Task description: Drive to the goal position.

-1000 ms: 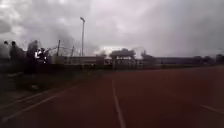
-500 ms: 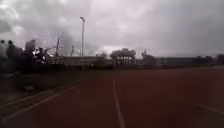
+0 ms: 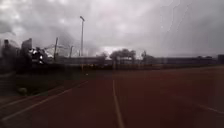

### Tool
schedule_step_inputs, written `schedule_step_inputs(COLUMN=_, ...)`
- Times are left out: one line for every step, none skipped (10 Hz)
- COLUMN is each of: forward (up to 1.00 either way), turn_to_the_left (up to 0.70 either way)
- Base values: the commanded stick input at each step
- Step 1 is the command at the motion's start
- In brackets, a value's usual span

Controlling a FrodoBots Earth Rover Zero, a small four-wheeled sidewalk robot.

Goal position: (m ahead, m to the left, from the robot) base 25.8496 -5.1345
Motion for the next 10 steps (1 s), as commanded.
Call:
schedule_step_inputs(forward=0.5, turn_to_the_left=0.0)
schedule_step_inputs(forward=0.5, turn_to_the_left=0.0)
schedule_step_inputs(forward=0.5, turn_to_the_left=0.0)
schedule_step_inputs(forward=0.5, turn_to_the_left=0.0)
schedule_step_inputs(forward=0.5, turn_to_the_left=0.0)
schedule_step_inputs(forward=0.5, turn_to_the_left=0.0)
schedule_step_inputs(forward=0.5, turn_to_the_left=0.0)
schedule_step_inputs(forward=0.5, turn_to_the_left=0.0)
schedule_step_inputs(forward=0.5, turn_to_the_left=0.0)
schedule_step_inputs(forward=0.5, turn_to_the_left=0.0)
